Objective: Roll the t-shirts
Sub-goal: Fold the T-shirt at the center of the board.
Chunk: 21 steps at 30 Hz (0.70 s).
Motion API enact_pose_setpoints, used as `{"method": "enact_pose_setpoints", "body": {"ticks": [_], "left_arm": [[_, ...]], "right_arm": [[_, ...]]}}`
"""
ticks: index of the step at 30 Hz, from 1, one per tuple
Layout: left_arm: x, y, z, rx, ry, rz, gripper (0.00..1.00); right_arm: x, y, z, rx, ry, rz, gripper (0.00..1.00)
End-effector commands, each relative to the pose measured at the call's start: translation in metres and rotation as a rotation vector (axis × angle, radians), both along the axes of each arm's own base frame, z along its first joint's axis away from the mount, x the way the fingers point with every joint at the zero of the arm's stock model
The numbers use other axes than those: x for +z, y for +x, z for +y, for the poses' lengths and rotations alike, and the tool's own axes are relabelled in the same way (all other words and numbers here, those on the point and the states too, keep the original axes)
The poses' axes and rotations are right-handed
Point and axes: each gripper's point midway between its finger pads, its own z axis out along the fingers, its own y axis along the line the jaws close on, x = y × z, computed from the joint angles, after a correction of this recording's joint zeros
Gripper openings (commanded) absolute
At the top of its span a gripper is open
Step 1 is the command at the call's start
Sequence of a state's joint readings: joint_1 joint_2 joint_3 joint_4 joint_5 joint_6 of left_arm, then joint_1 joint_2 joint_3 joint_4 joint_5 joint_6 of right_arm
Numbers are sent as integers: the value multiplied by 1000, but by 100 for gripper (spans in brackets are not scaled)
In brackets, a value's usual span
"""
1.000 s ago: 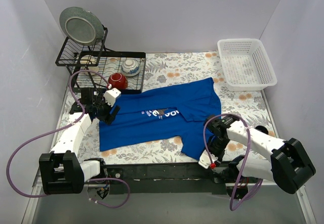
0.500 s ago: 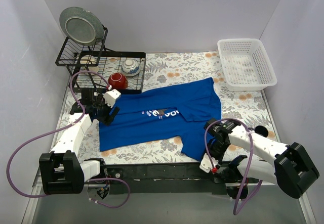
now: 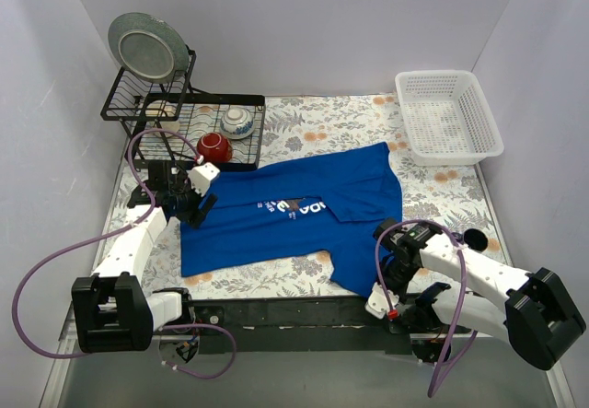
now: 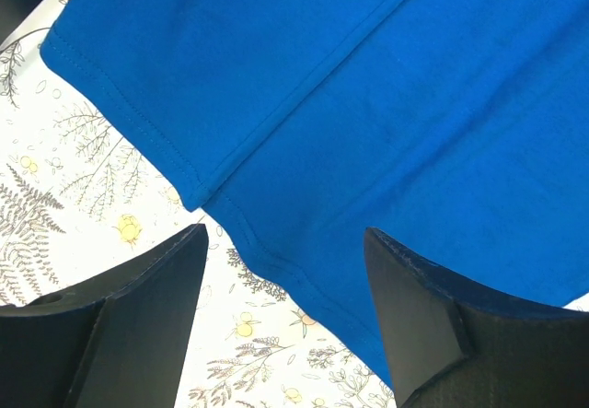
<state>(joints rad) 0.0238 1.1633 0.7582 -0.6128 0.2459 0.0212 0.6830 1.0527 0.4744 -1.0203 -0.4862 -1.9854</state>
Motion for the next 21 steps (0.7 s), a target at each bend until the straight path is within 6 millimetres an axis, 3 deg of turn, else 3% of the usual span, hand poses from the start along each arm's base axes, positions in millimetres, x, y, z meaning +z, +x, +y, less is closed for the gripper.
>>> {"method": "enact_pose_setpoints", "body": {"ticks": [1, 6, 7, 9, 10, 14, 21], "left_arm": [[1, -4, -3, -43, 6, 5, 67], [13, -22, -22, -248, -28, 25, 68], [12, -44, -31, -331, -59, 86, 68], [20, -64, -32, -430, -43, 135, 67], [17, -89, -29, -521, -16, 203, 65], [5, -134, -10, -627, 98, 291, 58], [-12, -140, 0, -589, 125, 350, 58]], "right_arm": [[-10, 10, 2, 100, 34, -94, 8], [6, 30, 11, -59, 27, -127, 2], [13, 37, 15, -95, 32, -138, 2], [19, 41, 16, -197, 11, -112, 2], [23, 44, 18, -229, 10, -108, 1], [31, 50, 24, -376, 3, -68, 1], [30, 48, 23, -519, -24, -12, 1]]}}
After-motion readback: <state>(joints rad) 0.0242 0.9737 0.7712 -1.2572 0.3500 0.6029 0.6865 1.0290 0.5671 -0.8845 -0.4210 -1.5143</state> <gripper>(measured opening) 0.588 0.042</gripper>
